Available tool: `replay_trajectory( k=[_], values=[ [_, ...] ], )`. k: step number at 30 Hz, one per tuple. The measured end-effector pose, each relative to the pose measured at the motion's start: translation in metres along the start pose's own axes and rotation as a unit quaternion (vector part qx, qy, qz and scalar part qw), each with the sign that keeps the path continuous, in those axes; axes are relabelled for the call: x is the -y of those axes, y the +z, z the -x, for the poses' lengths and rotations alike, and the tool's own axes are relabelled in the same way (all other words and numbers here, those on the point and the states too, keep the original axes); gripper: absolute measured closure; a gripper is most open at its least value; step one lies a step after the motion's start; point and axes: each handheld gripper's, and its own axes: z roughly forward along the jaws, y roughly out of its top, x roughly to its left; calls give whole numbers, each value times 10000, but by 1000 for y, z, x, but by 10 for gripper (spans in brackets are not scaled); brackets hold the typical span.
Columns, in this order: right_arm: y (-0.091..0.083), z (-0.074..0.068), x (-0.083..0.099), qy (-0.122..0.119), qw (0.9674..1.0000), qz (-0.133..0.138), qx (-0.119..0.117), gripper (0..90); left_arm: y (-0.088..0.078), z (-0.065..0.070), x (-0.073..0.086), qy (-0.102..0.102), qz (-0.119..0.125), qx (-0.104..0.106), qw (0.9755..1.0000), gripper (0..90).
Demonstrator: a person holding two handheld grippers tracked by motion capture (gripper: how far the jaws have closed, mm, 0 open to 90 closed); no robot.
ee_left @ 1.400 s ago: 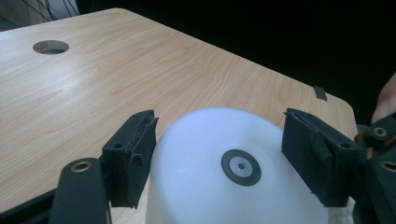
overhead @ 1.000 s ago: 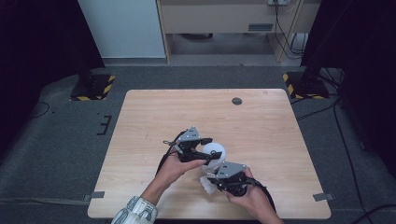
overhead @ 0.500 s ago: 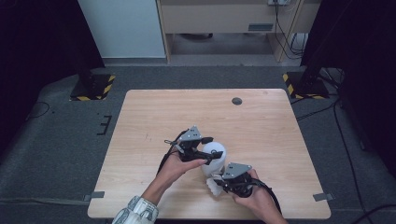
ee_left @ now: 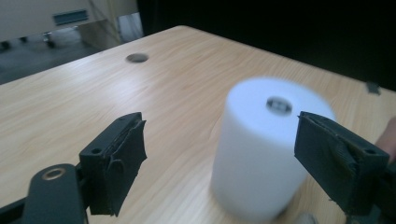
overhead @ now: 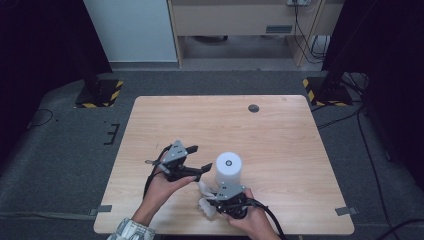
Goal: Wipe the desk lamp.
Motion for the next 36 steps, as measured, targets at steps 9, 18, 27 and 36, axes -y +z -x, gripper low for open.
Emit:
replay_trajectory(
  k=[9, 18, 27, 36],
  values=[
    [23, -4, 0, -3, 10000, -39, -9, 691, -42, 0, 36, -244, -405, -600, 9971, 243],
    [13, -2, -7, 83, 9999, 62, -74, 422, -39, 10, 41, -125, -572, -463, 9972, 258],
    [-13, -1, -8, 65, 9999, -46, -63, 330, -36, 31, 53, 91, -791, -139, 9967, 181],
    [-41, 9, 2, 121, 9997, -165, 126, 326, -7, 48, 59, 397, -1142, 332, 9921, 133]
  ],
)
